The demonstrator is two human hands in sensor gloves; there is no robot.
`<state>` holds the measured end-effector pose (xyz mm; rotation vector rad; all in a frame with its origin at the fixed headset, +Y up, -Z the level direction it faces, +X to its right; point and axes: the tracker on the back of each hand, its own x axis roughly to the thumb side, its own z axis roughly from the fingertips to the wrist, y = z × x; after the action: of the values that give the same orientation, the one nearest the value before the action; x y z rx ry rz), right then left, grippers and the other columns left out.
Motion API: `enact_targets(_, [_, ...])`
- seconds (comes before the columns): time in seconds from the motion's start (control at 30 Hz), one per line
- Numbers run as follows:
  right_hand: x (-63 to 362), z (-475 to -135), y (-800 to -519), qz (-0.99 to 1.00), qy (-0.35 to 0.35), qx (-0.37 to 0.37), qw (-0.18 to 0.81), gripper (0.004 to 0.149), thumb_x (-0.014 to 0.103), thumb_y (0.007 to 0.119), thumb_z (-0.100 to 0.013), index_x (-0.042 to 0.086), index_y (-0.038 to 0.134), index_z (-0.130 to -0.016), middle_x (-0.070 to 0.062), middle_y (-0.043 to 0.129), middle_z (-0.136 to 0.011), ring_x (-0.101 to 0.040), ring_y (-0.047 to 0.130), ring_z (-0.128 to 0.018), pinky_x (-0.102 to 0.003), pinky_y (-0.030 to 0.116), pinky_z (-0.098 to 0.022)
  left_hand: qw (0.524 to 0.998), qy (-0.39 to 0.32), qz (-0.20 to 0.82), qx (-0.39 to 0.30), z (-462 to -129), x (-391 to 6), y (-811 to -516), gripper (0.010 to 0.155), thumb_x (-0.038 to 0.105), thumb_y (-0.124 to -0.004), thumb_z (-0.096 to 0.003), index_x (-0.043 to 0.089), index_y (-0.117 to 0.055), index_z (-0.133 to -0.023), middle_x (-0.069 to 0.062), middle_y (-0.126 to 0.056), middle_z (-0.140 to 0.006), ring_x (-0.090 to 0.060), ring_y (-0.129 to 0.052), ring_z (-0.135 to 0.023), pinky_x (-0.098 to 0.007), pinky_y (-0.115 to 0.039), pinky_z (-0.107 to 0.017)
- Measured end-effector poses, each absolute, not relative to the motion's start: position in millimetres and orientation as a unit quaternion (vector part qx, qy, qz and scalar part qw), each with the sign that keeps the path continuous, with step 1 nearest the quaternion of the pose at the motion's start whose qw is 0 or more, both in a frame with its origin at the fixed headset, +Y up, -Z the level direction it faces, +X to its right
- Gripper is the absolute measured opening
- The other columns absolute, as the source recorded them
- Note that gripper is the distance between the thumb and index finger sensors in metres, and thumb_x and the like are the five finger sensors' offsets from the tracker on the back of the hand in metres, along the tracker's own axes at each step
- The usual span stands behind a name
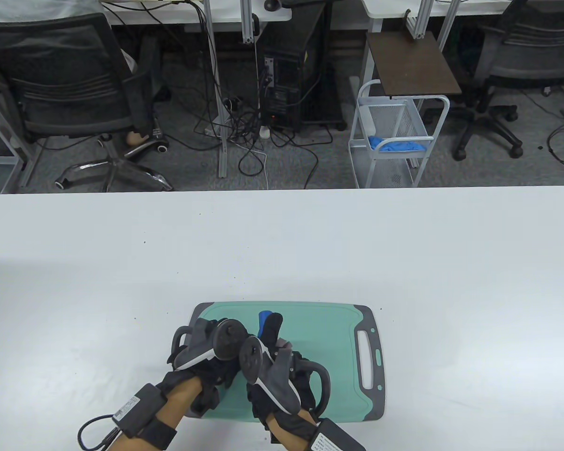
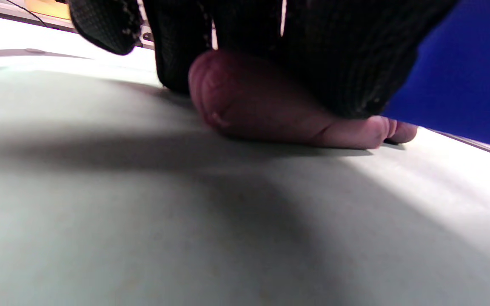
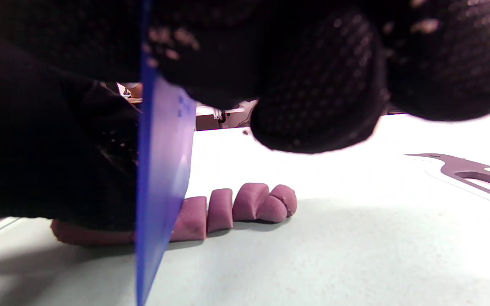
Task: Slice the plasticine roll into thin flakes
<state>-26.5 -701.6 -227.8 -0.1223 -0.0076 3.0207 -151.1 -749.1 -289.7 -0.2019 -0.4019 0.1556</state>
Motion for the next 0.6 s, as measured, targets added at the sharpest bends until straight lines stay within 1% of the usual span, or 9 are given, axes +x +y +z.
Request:
enact_targets(0.37, [-30.4,-230.9,-709.1,0.998,-0.006,-0.036,0.048,0.085,0.041,0.081,-0.043,0.010,0.030,-0.103,-0.001,0.094,-0.032,-0.029,0.102,-0.027,-0.053,0.086,-0.025,0.972,-0.197,0.081,-0.098,-289.6,-151.7,-749.5,0.049,0.051,-0.091,-0.0312,0.036,-0.091,-0.078,0.012,-0.096,-0.084,-0.029,-0.085,-0.096,-0.057,-0.068,-0.072])
enact_targets(0.47, [-30.2,-230.5,-708.2,0.998,-0.006,-0.036,0.048,0.085,0.041,0.081,-0.043,0.010,0.030,-0.103,-0.001,0.094,-0.032,-0.029,0.102,-0.027,-0.053,0.086,-0.026,0.972,-0.197,0.081,-0.099,-289.8,-151.9,-749.5,0.049,0.051,-0.091,-0.0313,0.036,-0.091,-0.078,0.012,-0.096,-0.084,-0.029,-0.085,-0.095,-0.057,-0.068,-0.072])
enact_targets(0.5, [-30.1,-229.0,-703.8,0.998,-0.007,-0.035,0.046,0.084,0.041,0.081,-0.043,0.010,0.030,-0.103,-0.001,0.094,-0.032,-0.029,0.102,-0.027,-0.053,0.086,-0.025,0.972,-0.197,0.081,-0.099,-289.8,-151.9,-749.5,0.049,0.051,-0.091,-0.0314,0.036,-0.091,-0.078,0.012,-0.096,-0.084,-0.029,-0.085,-0.096,-0.057,-0.068,-0.072])
enact_targets(0.6, [-31.1,-229.9,-705.0,0.998,-0.009,-0.033,0.043,0.085,0.041,0.081,-0.043,0.010,0.030,-0.103,-0.001,0.094,-0.032,-0.029,0.101,-0.027,-0.053,0.086,-0.026,0.972,-0.197,0.081,-0.099,-289.8,-152.0,-749.5,0.049,0.051,-0.091,-0.0314,0.036,-0.091,-0.078,0.012,-0.096,-0.084,-0.029,-0.085,-0.096,-0.057,-0.068,-0.072])
